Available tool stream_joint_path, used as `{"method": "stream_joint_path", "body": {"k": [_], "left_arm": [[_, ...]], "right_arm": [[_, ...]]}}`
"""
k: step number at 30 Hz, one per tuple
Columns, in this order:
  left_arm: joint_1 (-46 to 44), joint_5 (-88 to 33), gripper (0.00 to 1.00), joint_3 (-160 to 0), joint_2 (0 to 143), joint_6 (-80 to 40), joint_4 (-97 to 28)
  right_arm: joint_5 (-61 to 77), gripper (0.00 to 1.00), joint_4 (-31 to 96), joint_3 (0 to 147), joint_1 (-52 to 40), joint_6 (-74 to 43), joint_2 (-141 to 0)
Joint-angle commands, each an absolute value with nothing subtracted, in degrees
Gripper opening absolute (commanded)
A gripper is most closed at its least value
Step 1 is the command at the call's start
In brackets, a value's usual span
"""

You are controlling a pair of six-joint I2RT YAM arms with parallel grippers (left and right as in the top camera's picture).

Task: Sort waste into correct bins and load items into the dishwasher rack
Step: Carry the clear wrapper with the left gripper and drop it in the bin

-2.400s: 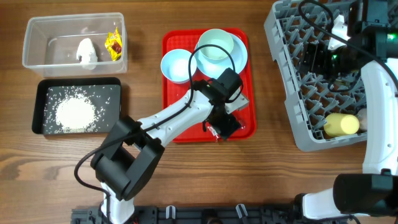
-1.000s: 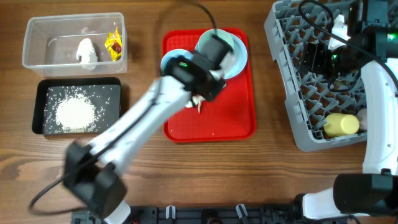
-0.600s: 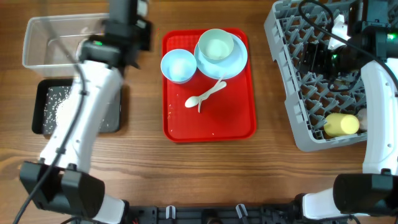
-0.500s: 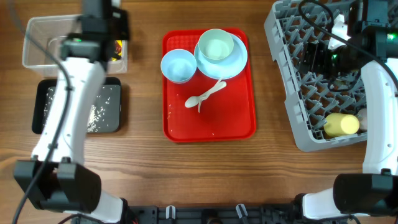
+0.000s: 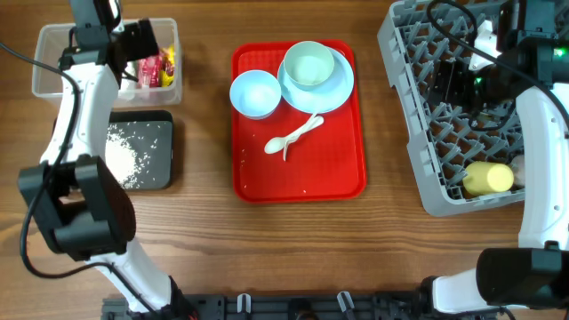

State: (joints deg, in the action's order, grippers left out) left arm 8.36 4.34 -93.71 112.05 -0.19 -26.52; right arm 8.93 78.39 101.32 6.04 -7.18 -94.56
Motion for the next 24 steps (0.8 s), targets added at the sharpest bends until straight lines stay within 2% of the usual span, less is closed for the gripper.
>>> {"method": "stream_joint_path", "body": {"k": [1,6,12,20,24], "left_arm": [[7.9,3.0,1.00,-93.9,111.3,-0.5,-26.8],[4.1,1.6,1.00,-93.9,107.8,0.3,-29.8],[-6.9,-14.0,0.98,-93.9,104.4,12.2,-41.0],[-24.8,-12.9,0.93,-93.8,108.8,16.3,-49.4],[-32.2,-5.5,0.89,-93.8,113.5,16.3,-49.5]], "right_arm": [[8.4,0.87,78.4,100.8,6.0,-6.0,-95.3],[8.4,0.87,78.2,100.8,6.0,-6.0,-95.3],[8.4,0.87,77.5,100.8,6.0,-6.1,-95.3],[8.4,0.87,76.9,100.8,6.0,-6.0,-95.3],[8.4,0.87,76.9,100.8,6.0,-5.9,-95.3]]}}
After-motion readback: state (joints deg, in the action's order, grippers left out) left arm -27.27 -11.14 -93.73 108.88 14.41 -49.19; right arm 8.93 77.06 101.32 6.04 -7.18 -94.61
